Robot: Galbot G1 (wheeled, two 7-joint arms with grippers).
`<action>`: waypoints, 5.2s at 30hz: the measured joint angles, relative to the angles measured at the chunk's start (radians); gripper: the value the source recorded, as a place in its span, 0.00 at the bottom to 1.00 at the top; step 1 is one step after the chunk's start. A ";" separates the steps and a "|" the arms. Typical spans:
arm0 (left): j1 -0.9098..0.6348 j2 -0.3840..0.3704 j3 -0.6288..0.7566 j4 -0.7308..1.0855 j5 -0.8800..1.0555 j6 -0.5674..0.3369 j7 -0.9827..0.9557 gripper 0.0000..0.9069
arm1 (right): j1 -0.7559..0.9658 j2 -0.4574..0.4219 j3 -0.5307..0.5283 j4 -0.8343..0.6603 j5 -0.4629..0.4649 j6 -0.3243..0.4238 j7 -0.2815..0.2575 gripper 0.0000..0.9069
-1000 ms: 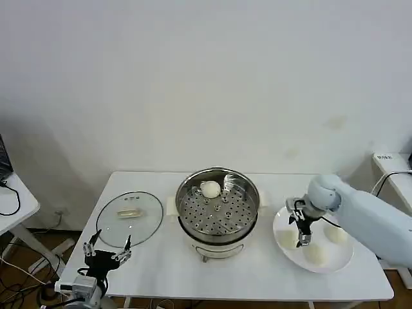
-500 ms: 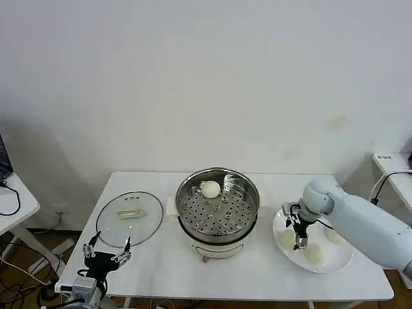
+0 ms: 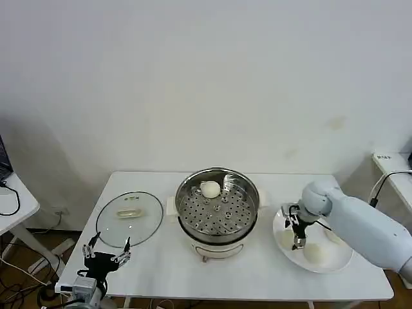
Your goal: Take steamed baozi put them in steamer then cover it.
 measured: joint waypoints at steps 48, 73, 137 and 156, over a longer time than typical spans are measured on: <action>-0.023 -0.007 -0.014 -0.041 0.022 0.000 -0.007 1.00 | 0.815 0.110 -0.501 0.106 0.658 -0.218 0.062 0.69; -0.056 -0.010 -0.035 -0.063 0.027 -0.004 -0.011 1.00 | 0.714 0.483 -0.586 -0.050 0.726 -0.291 0.129 0.70; -0.046 -0.029 -0.026 -0.063 0.024 0.012 0.010 1.00 | 0.826 -0.084 -0.445 0.256 0.571 0.039 0.009 1.00; 0.013 -0.032 -0.039 -0.160 -0.015 0.052 0.028 1.00 | 0.420 -0.411 -0.189 0.383 0.479 0.106 -0.003 1.00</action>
